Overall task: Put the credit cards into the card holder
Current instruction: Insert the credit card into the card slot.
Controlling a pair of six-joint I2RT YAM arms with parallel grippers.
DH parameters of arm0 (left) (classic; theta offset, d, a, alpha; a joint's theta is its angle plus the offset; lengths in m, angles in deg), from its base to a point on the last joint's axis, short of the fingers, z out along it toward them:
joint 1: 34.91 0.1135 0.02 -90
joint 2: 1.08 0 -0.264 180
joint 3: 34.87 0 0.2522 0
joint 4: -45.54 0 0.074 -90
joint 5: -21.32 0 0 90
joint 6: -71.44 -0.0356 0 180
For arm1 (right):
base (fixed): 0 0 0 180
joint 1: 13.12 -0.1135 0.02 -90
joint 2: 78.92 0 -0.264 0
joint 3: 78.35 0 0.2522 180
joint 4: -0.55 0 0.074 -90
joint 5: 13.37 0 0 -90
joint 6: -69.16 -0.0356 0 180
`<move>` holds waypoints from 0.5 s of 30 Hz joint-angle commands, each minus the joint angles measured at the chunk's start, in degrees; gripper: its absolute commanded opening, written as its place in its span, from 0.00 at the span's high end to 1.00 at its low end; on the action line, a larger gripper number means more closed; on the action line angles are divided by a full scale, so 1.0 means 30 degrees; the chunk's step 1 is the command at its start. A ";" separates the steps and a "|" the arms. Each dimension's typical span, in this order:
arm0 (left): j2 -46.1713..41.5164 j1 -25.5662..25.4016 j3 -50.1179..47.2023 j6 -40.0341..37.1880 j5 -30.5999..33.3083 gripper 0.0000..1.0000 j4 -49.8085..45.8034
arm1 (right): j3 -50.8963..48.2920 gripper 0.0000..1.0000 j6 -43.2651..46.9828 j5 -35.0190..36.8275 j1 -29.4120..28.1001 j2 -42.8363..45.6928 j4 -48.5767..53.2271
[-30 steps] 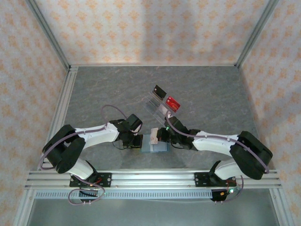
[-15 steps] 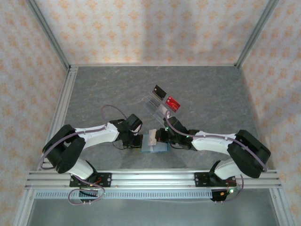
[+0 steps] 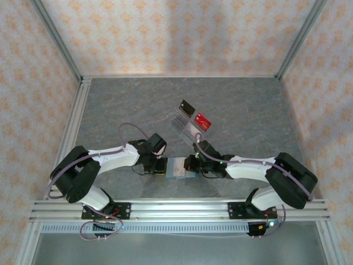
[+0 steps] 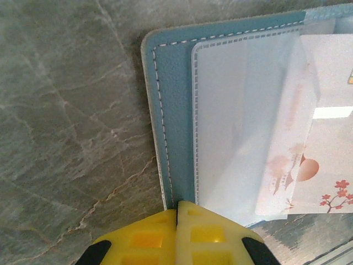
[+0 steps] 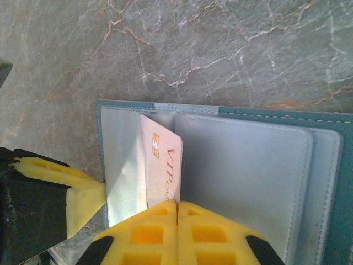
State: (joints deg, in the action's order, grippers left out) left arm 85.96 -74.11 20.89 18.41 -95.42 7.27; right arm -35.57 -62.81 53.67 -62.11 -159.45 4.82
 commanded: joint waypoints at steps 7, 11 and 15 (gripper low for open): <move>0.0805 0.0292 0.0020 -0.0202 0.0740 0.95 -0.0911 | 0.0341 1.00 0.0667 -0.0578 -0.0119 -0.0776 0.0748; 0.0867 0.0285 -0.0030 -0.0149 0.0678 0.95 -0.0826 | 0.0712 1.00 0.0626 -0.0600 -0.0134 -0.1382 0.0402; 0.0824 0.0295 -0.0140 -0.0072 0.0652 0.95 -0.0751 | 0.0999 1.00 0.0366 -0.0557 -0.0134 -0.1886 -0.0138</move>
State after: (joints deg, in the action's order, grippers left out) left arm 86.42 -73.84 21.21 18.43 -95.88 7.05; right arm -34.09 -62.18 52.08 -62.11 -163.45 4.79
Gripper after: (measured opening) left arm 0.046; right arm 0.050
